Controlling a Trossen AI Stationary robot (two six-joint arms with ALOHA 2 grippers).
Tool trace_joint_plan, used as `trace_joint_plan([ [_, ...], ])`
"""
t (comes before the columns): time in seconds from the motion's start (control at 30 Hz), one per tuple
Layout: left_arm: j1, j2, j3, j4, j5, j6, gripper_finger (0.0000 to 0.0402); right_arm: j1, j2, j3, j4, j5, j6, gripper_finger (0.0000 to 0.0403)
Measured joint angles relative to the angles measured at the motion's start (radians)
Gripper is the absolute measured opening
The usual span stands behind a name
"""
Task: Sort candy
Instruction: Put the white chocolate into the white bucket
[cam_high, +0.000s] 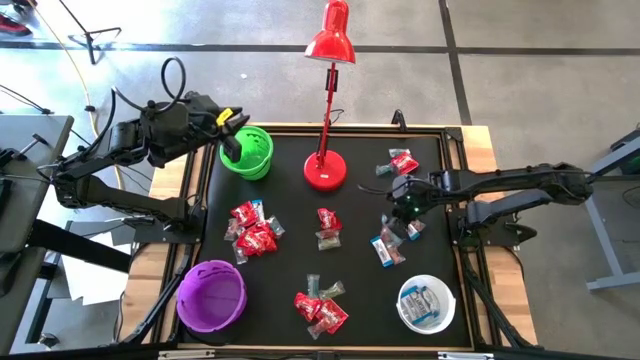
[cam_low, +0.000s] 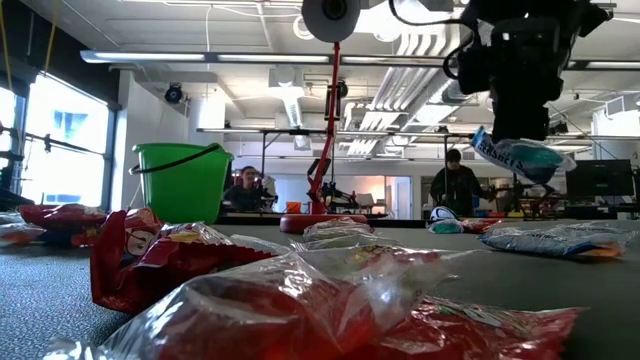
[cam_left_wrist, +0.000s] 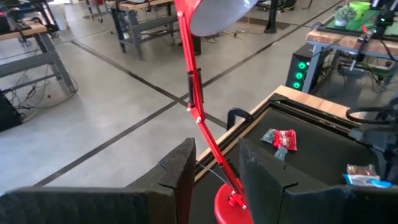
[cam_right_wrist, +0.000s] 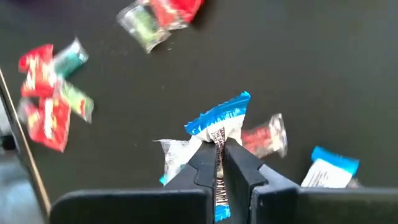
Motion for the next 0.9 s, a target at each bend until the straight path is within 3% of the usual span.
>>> trace_joint_plan([
  [0.17,0.0,0.0,0.0,-0.028,0.008,-0.001,0.0106,0.0,0.0,0.0,0.077,0.0,-0.268,0.0007],
  [0.4,0.0,0.0,0.0,-0.039,0.007,-0.009,0.0106,0.0,0.0,0.001,0.275,-0.044,-0.339,0.0007],
  [0.63,0.0,0.0,0.0,-0.039,0.007,-0.009,0.0106,0.0,0.0,0.002,0.077,-0.089,-0.111,0.0007],
  [0.9,0.0,0.0,0.0,-0.038,0.007,-0.009,0.0106,0.0,0.002,0.002,-0.074,-0.04,0.052,0.0007],
])
